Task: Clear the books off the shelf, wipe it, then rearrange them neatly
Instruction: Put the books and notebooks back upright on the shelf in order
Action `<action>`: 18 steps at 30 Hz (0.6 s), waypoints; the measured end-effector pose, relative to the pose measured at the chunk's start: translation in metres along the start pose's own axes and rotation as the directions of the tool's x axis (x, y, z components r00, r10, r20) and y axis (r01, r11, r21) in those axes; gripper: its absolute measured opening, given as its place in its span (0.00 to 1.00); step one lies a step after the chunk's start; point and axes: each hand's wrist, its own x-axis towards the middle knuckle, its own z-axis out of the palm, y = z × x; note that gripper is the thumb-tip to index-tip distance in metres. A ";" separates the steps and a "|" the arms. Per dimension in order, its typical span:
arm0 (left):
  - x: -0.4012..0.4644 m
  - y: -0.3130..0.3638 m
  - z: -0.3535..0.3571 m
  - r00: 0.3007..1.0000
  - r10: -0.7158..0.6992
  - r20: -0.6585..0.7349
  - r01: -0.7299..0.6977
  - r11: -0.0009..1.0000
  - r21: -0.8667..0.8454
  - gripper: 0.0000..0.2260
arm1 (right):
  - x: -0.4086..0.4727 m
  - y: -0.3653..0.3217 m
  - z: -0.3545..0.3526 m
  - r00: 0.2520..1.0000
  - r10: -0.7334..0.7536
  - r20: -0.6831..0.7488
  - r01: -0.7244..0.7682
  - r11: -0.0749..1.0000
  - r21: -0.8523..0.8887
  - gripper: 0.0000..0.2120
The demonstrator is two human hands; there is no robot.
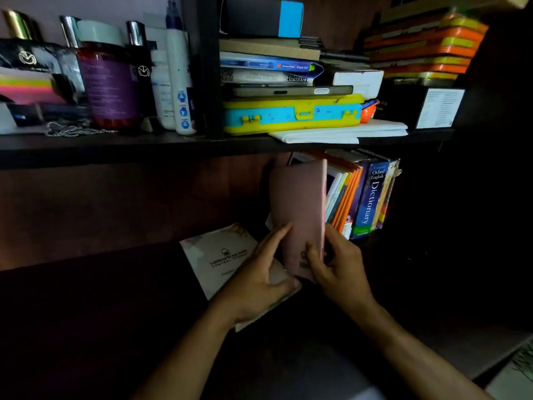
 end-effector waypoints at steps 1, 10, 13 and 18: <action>0.000 -0.001 0.002 0.999 -0.033 0.015 0.030 0.992 0.126 0.41 | 0.001 0.002 0.000 0.999 0.025 -0.042 -0.025 1.000 -0.002 0.12; 0.000 -0.002 0.001 0.974 -0.189 0.128 0.035 0.677 0.735 0.20 | 0.002 0.019 0.000 0.942 0.313 -0.117 -0.329 0.932 -0.154 0.13; 0.002 0.003 -0.005 0.976 -0.216 0.043 0.109 0.644 0.757 0.13 | 0.003 0.020 0.002 0.907 0.410 -0.090 -0.420 0.877 -0.234 0.15; -0.001 0.005 -0.015 0.963 -0.263 -0.062 0.213 0.597 0.773 0.14 | 0.007 0.009 0.000 0.869 0.494 -0.012 -0.489 0.856 -0.167 0.19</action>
